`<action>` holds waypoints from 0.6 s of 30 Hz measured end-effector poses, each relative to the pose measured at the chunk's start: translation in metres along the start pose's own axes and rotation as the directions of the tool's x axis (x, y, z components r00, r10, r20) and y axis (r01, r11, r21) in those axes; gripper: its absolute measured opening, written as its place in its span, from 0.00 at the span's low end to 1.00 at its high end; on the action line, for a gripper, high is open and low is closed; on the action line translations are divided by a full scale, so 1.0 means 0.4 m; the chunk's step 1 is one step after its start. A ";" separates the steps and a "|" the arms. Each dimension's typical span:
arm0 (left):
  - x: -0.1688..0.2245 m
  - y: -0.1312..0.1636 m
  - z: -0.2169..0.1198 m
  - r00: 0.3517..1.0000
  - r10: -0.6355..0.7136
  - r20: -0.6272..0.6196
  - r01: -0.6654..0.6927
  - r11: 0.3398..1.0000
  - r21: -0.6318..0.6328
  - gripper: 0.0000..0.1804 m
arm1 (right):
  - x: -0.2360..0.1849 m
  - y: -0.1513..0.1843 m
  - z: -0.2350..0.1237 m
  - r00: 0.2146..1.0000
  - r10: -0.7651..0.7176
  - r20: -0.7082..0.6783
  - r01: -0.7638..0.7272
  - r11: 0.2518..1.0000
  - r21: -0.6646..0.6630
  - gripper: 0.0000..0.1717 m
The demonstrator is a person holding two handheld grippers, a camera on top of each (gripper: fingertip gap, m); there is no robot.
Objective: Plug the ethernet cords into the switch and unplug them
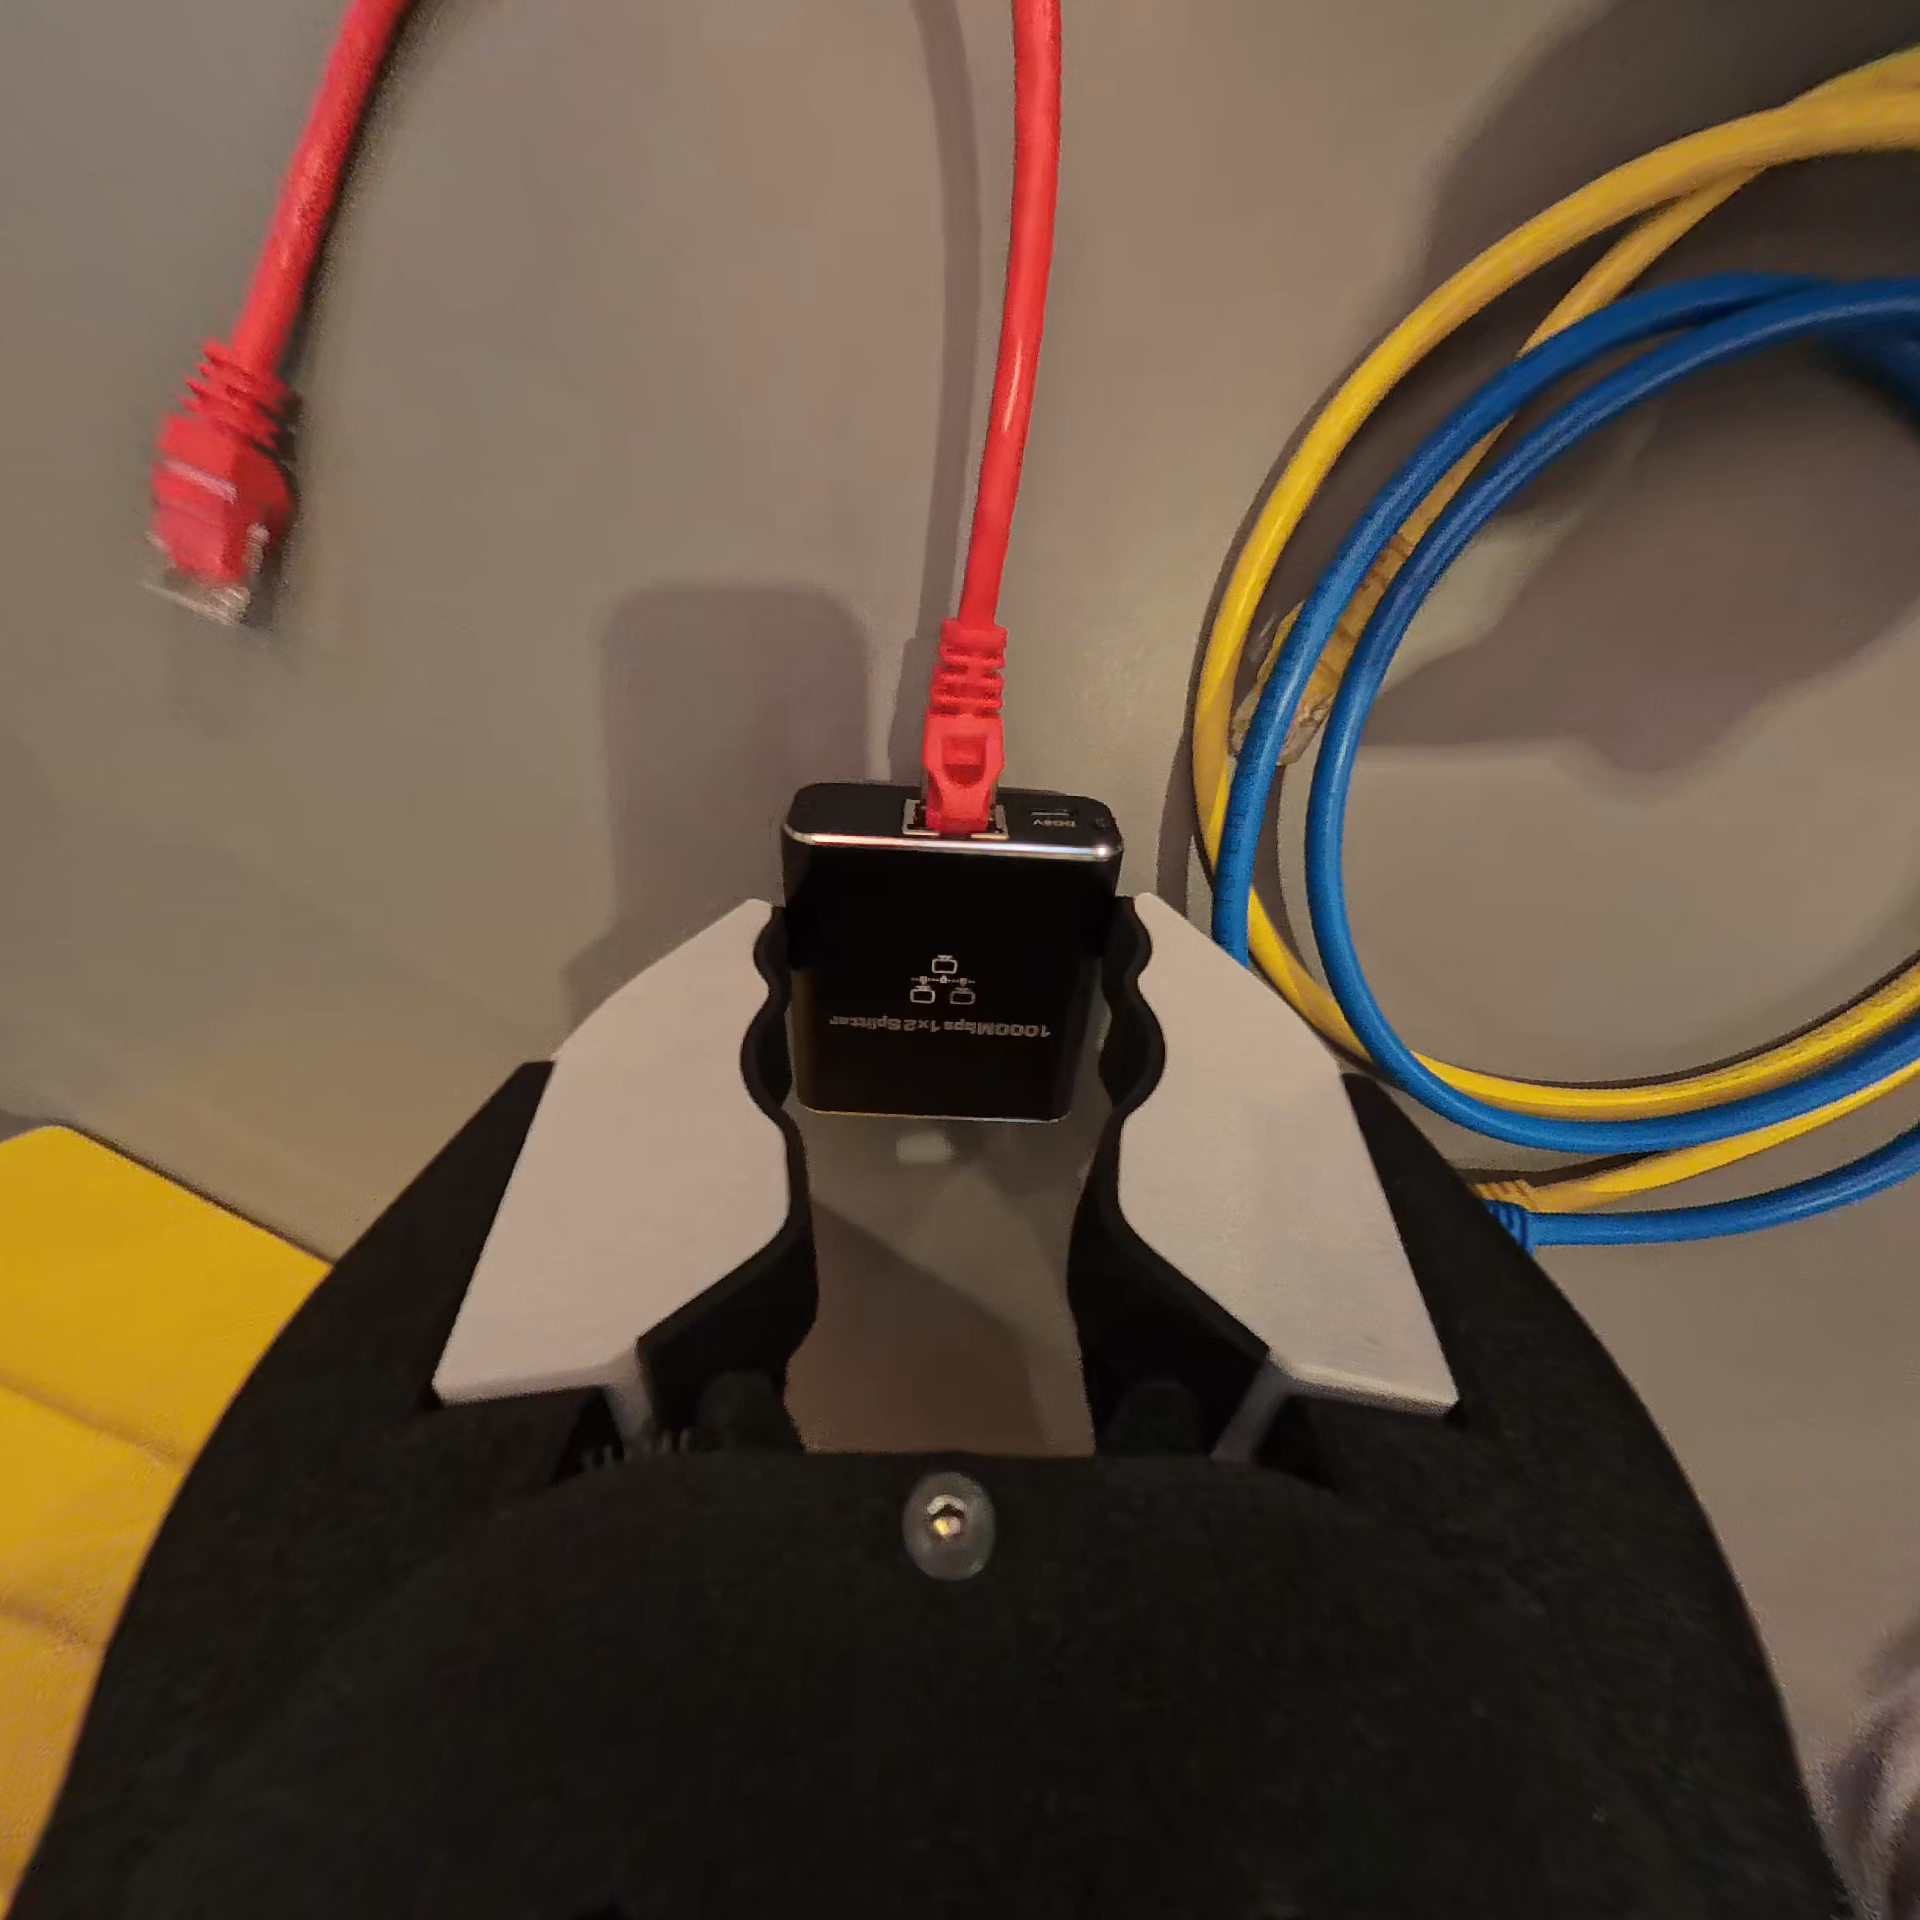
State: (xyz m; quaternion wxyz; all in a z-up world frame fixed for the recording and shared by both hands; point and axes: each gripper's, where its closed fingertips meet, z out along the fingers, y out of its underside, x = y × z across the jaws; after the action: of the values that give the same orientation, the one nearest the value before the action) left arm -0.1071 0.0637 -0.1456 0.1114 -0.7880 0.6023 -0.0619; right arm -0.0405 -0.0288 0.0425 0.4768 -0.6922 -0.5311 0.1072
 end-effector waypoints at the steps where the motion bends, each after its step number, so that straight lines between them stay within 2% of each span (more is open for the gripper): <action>1: 0.000 0.003 0.000 0.999 -0.032 -0.020 0.032 0.999 0.001 0.32 | 0.001 -0.002 -0.004 1.000 0.001 -0.002 -0.001 1.000 0.006 0.07; 4: 0.001 0.008 0.000 0.995 -0.079 -0.067 0.079 0.997 0.005 0.32 | 0.004 0.001 -0.014 1.000 0.001 -0.014 -0.001 1.000 0.006 0.07; 8: 0.006 0.019 -0.001 0.996 -0.071 -0.059 0.069 0.997 -0.024 0.32 | 0.006 0.007 -0.025 1.000 0.001 -0.023 -0.001 1.000 0.001 0.07; 12: 0.010 0.030 -0.027 1.000 0.013 -0.025 -0.014 0.999 -0.041 0.30 | 0.008 0.013 -0.031 0.999 -0.010 -0.035 0.010 1.000 -0.014 0.07; 13: 0.012 0.028 -0.040 0.999 0.039 -0.015 -0.039 0.999 -0.029 0.26 | 0.009 0.013 -0.032 0.999 -0.012 -0.036 0.012 1.000 -0.013 0.07; 14: 0.014 0.023 -0.058 0.998 0.067 0.001 -0.067 0.998 -0.009 0.21 | 0.008 0.012 -0.034 0.999 -0.013 -0.035 0.013 1.000 -0.010 0.07; 16: 0.027 0.011 -0.107 0.991 0.135 0.017 -0.136 0.989 0.054 0.21 | 0.008 0.013 -0.037 0.999 -0.017 -0.035 0.017 1.000 -0.009 0.07; 18: 0.067 0.010 -0.158 0.978 0.204 -0.039 -0.198 0.973 0.120 0.23 | 0.009 0.016 -0.041 0.999 -0.021 -0.037 0.020 1.000 -0.012 0.07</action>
State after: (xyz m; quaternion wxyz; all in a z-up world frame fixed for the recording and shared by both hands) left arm -0.1182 0.0305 -0.0865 0.1469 -0.7134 0.6770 -0.1052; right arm -0.0244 -0.0346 0.0475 0.4836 -0.6914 -0.5297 0.0862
